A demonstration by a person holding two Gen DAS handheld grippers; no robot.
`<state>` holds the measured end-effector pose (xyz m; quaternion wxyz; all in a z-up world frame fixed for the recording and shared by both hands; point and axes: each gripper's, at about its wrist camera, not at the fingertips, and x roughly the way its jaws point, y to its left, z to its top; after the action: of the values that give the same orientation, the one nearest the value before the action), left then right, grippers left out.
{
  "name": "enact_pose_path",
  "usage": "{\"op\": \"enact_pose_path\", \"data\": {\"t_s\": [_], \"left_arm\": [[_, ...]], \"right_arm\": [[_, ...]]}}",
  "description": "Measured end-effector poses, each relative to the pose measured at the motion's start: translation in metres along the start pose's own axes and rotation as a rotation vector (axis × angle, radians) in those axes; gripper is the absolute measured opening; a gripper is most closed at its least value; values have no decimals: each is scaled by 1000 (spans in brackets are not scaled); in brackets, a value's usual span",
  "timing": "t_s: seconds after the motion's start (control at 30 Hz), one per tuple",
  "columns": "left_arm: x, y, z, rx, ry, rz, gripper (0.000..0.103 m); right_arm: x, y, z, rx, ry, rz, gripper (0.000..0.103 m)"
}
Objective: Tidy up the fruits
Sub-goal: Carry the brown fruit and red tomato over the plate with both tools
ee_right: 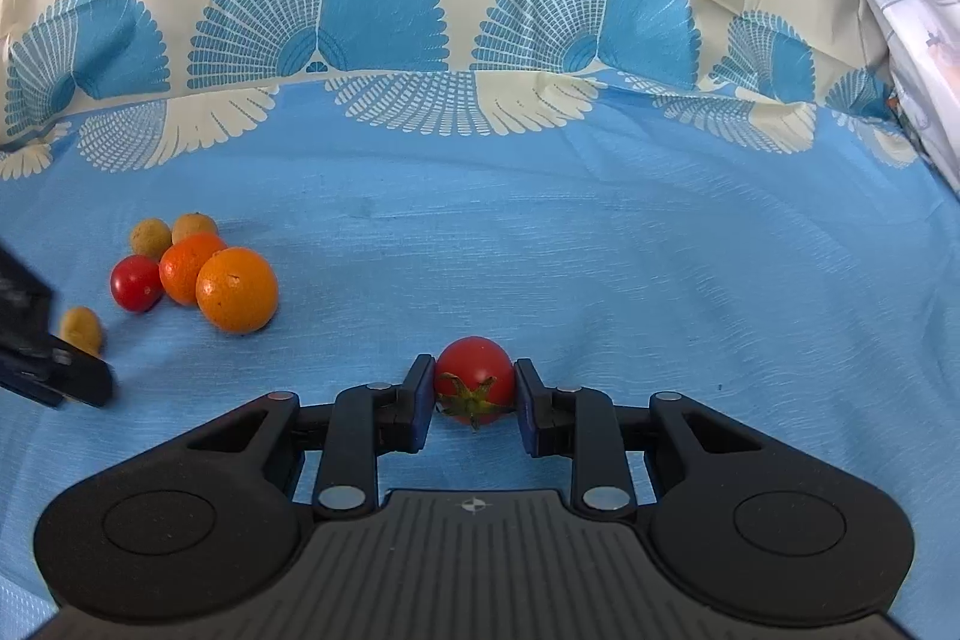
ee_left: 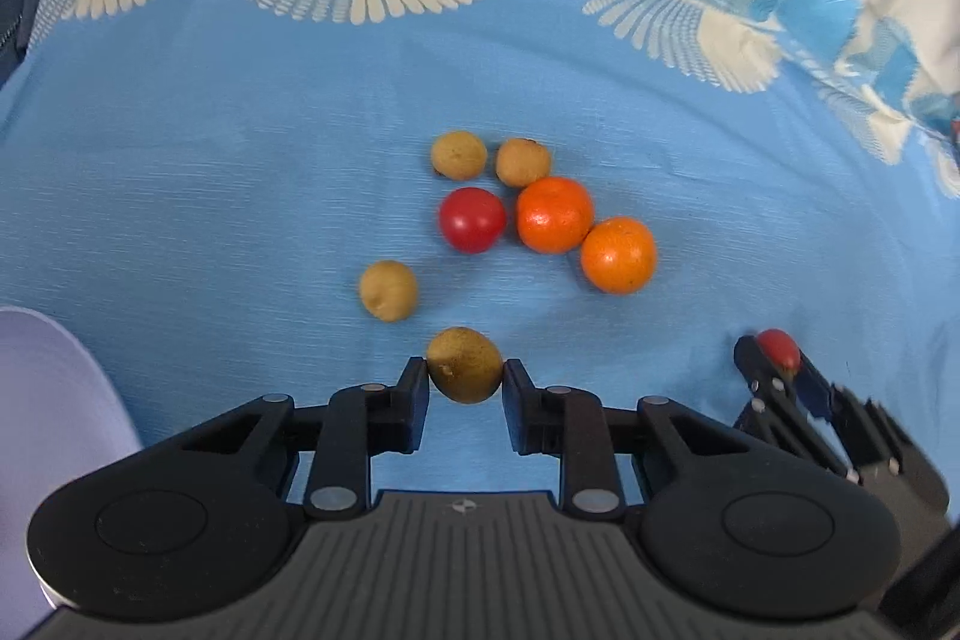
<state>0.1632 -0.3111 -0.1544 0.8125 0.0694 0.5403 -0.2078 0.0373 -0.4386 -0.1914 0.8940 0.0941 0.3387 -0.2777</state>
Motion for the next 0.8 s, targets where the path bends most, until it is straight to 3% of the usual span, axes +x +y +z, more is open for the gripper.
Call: {"op": "enact_pose_path", "data": {"t_s": [0.27, 0.57, 0.67, 0.8], "left_arm": [[13, 25, -7, -41, 31, -35, 29], [14, 19, -14, 11, 9, -22, 28], [-4, 21, -17, 2, -6, -34, 28], [-60, 27, -28, -14, -62, -80, 28]], "right_arm": [[-4, 11, -5, -37, 4, -3, 29], [0, 7, -5, -25, -3, 19, 29], [-5, 6, -1, -18, -6, 11, 29], [-36, 8, 11, -8, -46, 33, 29]]}}
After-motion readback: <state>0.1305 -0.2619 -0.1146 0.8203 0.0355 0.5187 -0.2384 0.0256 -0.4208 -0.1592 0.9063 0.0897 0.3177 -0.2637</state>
